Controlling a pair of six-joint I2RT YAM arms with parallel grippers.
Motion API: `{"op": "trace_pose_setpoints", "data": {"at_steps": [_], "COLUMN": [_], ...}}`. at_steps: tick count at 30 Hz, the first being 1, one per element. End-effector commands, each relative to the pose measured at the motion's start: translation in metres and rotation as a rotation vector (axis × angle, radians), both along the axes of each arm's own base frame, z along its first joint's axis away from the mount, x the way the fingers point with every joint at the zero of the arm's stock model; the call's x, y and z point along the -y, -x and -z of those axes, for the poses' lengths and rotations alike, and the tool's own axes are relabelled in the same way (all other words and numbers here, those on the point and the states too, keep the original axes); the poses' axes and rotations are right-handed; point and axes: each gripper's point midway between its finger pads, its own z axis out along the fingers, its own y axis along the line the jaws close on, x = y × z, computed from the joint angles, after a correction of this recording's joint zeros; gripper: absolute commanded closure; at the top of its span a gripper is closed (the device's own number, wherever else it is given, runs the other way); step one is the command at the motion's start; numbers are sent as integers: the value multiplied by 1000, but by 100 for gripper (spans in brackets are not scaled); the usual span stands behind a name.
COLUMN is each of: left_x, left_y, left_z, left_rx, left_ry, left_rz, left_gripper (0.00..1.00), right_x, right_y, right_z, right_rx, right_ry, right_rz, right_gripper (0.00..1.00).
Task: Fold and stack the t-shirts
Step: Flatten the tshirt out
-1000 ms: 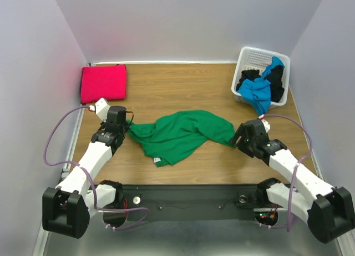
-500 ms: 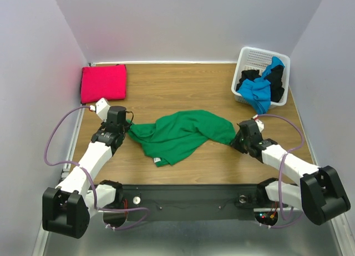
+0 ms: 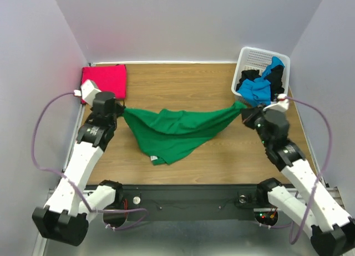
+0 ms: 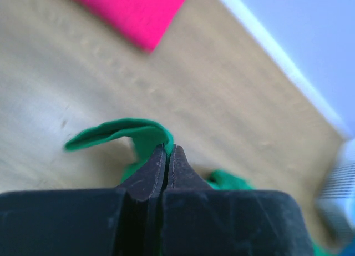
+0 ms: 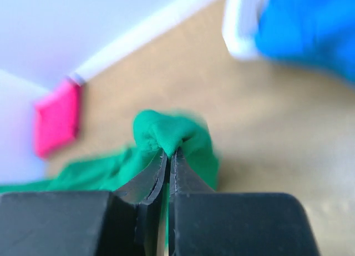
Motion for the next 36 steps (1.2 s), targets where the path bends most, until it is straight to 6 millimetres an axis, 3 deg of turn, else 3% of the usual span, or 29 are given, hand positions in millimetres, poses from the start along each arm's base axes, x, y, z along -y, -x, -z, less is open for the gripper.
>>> {"op": "trace_pose_setpoints", "data": {"at_steps": [1, 2, 3, 5, 6, 7, 8, 10, 12, 13, 14, 16, 17, 20, 21, 25, 27, 29, 30, 31, 33, 34, 35, 36], "left_x": [-21, -24, -28, -35, -39, -42, -46, -48, -50, -50, -53, -53, -56, -56, -57, -65, -67, -65, -56, -51, -41, -39, -38, -30], "left_y": [27, 37, 47, 68, 80, 88, 108, 128, 169, 171, 192, 215, 236, 267, 277, 292, 279, 255, 222, 201, 133, 109, 79, 45], "left_z": [-116, -146, -165, -205, -220, -232, -258, -283, -329, -330, -350, -369, -383, -401, -404, -404, -395, -384, -369, -358, -313, -295, -264, -238], "left_rx": [278, 337, 384, 465, 504, 531, 599, 675, 814, 819, 878, 940, 993, 1073, 1093, 1116, 1085, 1033, 968, 922, 752, 692, 612, 533], "left_ry": [14, 17, 24, 31, 40, 47, 63, 78, 89, 90, 92, 94, 101, 103, 105, 108, 111, 104, 81, 72, 49, 40, 17, -9], "left_rz": [-61, -60, -65, -79, -87, -89, -88, -72, -22, -22, -11, 20, 32, 69, 76, 55, 20, 5, 16, 16, -15, -32, -62, -56], "left_gripper": [100, 100, 100, 100, 100, 100, 100, 100, 100, 100, 100, 100, 100, 100, 100, 100, 100, 100, 100, 100, 100, 100, 100, 100], "right_x": [38, 41, 50, 59, 64, 71, 75, 78, 85, 80, 82, 72, 72, 63, 66, 61, 56, 48, 46, 41, 28, 27, 20, 18], "right_y": [17, 23, 38, 53, 62, 79, 87, 105, 141, 140, 158, 174, 191, 216, 230, 247, 240, 214, 202, 187, 146, 131, 106, 96], "right_z": [-137, -154, -190, -222, -236, -265, -277, -302, -342, -341, -358, -368, -380, -388, -392, -383, -373, -345, -333, -316, -263, -238, -188, -162], "right_rx": [350, 388, 468, 536, 567, 633, 663, 723, 826, 823, 872, 903, 943, 985, 1011, 1000, 957, 857, 812, 754, 592, 517, 392, 320], "right_ry": [1, 0, -7, -12, -9, -32, -29, -40, -70, -67, -84, -101, -126, -152, -173, -200, -207, -200, -210, -205, -206, -203, -185, -229], "right_rz": [130, 135, 153, 169, 180, 191, 197, 182, 153, 127, 108, 23, -6, -101, -115, -174, -189, -188, -174, -169, -153, -125, -104, -75], "right_gripper": [100, 100, 100, 100, 100, 100, 100, 100, 100, 100, 100, 100, 100, 100, 100, 100, 100, 100, 100, 100, 100, 100, 100, 100]}}
